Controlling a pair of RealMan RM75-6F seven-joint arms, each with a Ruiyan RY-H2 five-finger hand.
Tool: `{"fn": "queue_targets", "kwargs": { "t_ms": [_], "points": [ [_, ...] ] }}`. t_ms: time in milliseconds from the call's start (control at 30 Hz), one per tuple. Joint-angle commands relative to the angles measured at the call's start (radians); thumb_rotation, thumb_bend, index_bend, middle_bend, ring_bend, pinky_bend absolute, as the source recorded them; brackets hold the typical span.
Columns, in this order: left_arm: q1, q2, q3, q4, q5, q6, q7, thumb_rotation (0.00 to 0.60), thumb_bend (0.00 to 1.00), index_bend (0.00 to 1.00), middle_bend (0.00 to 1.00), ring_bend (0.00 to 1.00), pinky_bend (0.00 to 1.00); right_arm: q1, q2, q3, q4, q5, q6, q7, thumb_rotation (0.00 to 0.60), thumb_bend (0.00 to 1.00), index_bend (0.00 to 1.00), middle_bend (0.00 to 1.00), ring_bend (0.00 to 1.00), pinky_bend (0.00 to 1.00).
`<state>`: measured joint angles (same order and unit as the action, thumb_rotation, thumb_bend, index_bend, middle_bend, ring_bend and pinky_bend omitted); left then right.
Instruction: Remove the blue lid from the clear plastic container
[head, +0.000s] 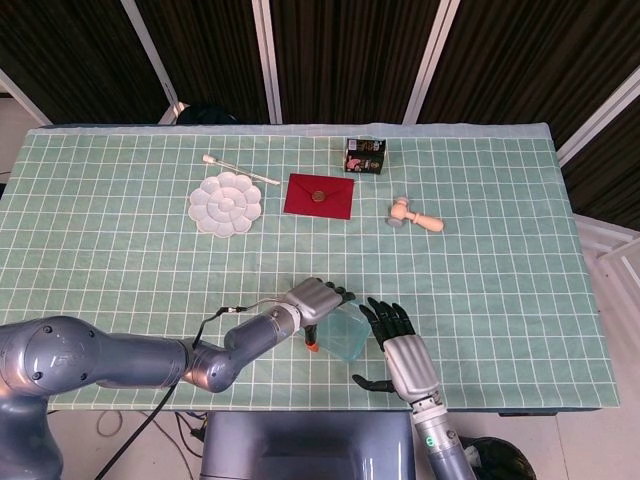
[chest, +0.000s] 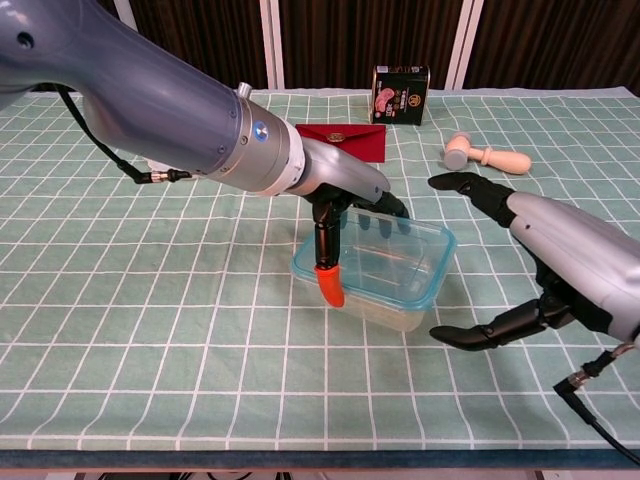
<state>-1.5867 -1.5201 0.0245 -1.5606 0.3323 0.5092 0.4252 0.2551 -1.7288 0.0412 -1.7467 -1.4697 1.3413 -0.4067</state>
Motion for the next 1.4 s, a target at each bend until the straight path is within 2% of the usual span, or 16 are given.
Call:
{"fn": "queue_targets", "kwargs": {
  "t_ms": [33, 1400],
  "points": [
    [-0.010, 0.004, 0.006, 0.000, -0.007, -0.012, -0.016, 0.600, 0.21, 0.21, 0.25, 0.23, 0.36, -0.003, -0.009, 0.001, 0.014, 0.004, 0.004, 0.004, 0.600, 0.21, 0.00, 0.00, 0.00, 0.00],
    [-0.070, -0.011, 0.067, 0.004, 0.059, -0.024, -0.136, 0.600, 0.21, 0.21, 0.25, 0.23, 0.37, 0.015, -0.076, 0.046, 0.070, 0.060, -0.006, 0.043, 0.600, 0.21, 0.00, 0.00, 0.00, 0.00]
  ]
}}
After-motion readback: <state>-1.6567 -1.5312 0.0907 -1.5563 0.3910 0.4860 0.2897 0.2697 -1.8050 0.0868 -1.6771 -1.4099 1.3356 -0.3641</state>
